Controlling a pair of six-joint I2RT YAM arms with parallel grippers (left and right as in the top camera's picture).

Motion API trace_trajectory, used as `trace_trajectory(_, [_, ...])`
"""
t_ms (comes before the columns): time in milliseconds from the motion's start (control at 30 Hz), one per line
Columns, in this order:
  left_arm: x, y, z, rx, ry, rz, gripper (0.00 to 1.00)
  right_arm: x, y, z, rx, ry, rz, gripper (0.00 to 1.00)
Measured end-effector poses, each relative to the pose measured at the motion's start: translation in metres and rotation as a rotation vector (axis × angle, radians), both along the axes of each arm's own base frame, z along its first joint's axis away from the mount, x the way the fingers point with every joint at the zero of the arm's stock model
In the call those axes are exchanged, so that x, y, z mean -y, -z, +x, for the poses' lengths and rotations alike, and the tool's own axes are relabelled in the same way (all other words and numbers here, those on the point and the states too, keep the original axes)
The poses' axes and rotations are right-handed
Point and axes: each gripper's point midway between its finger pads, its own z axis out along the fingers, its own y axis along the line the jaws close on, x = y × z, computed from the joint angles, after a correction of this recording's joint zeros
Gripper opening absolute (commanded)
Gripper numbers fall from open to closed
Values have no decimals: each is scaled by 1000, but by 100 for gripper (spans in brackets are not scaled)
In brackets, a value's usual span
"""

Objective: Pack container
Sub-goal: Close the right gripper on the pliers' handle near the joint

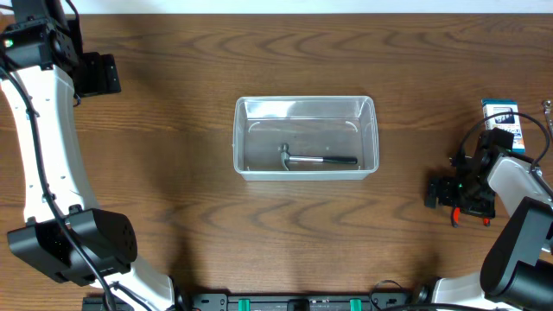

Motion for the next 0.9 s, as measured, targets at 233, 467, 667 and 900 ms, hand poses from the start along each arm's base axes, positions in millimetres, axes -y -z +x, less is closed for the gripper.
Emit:
trace_trajectory(233, [0, 0, 0, 0, 0, 0, 98, 1, 0, 1, 3, 0, -4, 99])
trace_trajectory(467, [0, 0, 0, 0, 0, 0, 98, 1, 0, 2, 7, 0, -7, 99])
trace_trajectory(667, [0, 0, 0, 0, 0, 0, 98, 1, 1, 2, 8, 0, -7, 99])
trace_trajectory(900, [0, 0, 0, 0, 0, 0, 98, 1, 1, 1, 7, 0, -7, 99])
